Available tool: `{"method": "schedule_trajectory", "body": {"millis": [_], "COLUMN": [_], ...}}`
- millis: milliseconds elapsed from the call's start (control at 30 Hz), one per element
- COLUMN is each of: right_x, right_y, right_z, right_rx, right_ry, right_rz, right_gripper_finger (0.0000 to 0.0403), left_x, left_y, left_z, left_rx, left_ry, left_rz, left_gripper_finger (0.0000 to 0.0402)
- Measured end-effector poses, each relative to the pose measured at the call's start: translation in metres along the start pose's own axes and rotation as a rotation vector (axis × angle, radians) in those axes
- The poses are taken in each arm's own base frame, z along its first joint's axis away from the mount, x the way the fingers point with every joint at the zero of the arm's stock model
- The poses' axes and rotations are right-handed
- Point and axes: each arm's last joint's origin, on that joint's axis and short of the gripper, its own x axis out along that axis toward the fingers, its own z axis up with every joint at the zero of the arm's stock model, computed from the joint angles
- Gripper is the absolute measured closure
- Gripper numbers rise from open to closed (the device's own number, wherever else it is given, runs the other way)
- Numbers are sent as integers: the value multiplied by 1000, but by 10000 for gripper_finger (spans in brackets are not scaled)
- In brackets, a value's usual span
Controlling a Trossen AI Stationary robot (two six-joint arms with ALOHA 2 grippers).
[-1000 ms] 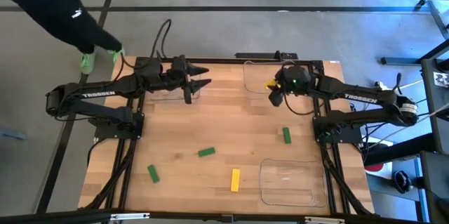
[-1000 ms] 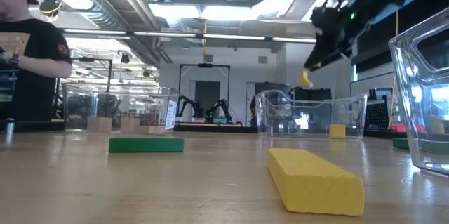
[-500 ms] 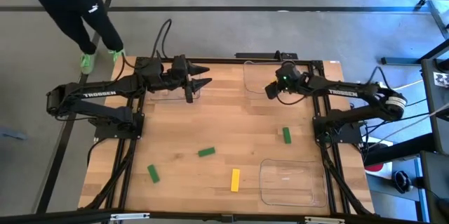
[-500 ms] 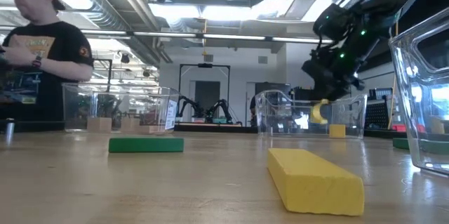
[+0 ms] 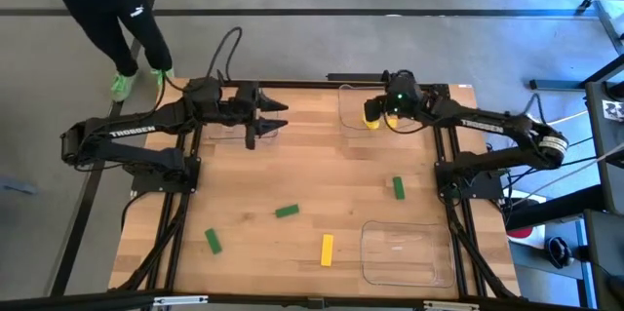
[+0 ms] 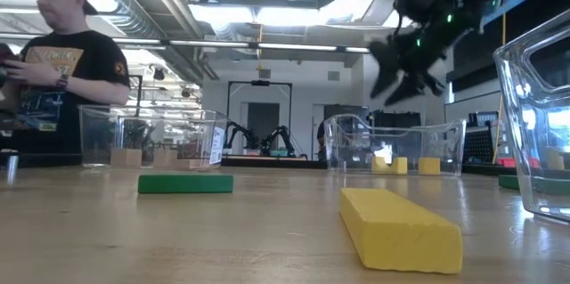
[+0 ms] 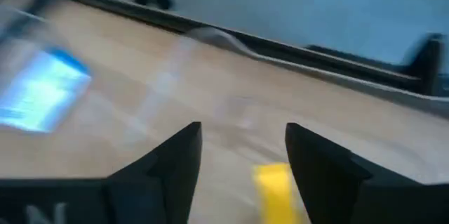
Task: Sort & place blocks by color
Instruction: Put the yellow block into the top right transparent bin
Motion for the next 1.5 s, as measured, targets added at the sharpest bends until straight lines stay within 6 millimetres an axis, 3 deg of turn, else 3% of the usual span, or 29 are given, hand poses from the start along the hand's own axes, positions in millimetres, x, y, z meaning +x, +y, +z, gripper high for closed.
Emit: {"method": "schedule_trajectory", "body": {"millis": [133, 300, 400, 533, 633, 800, 967, 1067, 1233, 1500], "right_x": [-25, -61, -86, -115, -126, -133, -138, -146, -149, -129], "right_y": [33, 89, 118, 142, 150, 154, 167, 192, 239, 311], "right_z": [8, -2, -9, -13, -18, -23, -32, -41, -60, -140], "right_rx": [46, -54, -226, -369, -423, -430, -273, -238, -165, 96], "right_ry": [56, 191, 147, 32, -9, -4, 116, 274, 519, 743], "right_rz": [331, 705, 844, 901, 911, 927, 924, 848, 574, 322], "right_gripper_finger": [151, 126, 126, 128, 128, 128, 128, 128, 128, 128], "left_x": [1, 8, 10, 10, 8, 7, 5, 5, 5, 3], "left_y": [-8, -27, -43, -65, -76, -78, -74, -69, -61, -49], "left_z": [-1, -12, -16, -25, -26, -27, -29, -32, -35, -51], "left_rx": [-41, -99, -136, -146, -121, -119, -113, -106, -99, -56], "left_ry": [18, 26, -19, -16, -33, -48, -15, 19, 63, 251], "left_rz": [-82, -122, -127, -90, -50, 47, 72, 102, 138, 148], "left_gripper_finger": [186, 186, 186, 186, 186, 186, 186, 186, 186, 186]}}
